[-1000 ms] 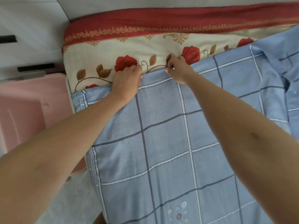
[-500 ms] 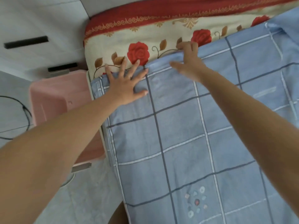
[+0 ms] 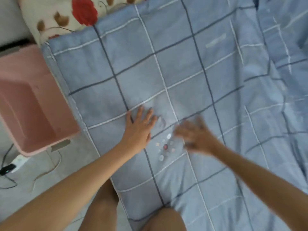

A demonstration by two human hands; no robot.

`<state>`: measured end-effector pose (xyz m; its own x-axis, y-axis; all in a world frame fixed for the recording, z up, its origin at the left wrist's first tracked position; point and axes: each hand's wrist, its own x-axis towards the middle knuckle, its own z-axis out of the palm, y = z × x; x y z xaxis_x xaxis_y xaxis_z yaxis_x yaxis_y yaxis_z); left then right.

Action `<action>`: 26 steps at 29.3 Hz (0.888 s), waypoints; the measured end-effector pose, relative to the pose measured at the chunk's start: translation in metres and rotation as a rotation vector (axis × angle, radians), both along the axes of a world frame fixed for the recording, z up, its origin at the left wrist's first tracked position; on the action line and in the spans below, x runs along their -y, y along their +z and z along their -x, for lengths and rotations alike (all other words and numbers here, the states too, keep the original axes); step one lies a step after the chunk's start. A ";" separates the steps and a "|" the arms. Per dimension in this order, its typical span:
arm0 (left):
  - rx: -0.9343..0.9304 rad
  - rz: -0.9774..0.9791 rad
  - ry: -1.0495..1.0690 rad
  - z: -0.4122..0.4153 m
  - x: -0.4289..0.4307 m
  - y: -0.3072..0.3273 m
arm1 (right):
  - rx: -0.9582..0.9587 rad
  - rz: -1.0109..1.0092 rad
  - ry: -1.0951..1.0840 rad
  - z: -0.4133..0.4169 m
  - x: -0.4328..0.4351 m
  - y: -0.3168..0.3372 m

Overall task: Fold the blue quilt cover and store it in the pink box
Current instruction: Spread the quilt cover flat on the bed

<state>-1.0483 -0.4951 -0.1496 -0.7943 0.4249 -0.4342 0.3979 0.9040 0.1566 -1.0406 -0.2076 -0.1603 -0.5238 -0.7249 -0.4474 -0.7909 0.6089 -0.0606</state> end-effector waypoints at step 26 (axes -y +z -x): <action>0.192 -0.094 -0.065 0.007 -0.283 0.006 | -0.204 -0.360 -1.809 -0.010 -0.349 0.042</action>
<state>-1.0552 -0.2122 -0.1435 -0.6706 0.5182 -0.5308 0.4100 0.8553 0.3169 -1.0307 0.1419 -0.1182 -0.5148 0.8128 -0.2724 0.7786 0.5763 0.2481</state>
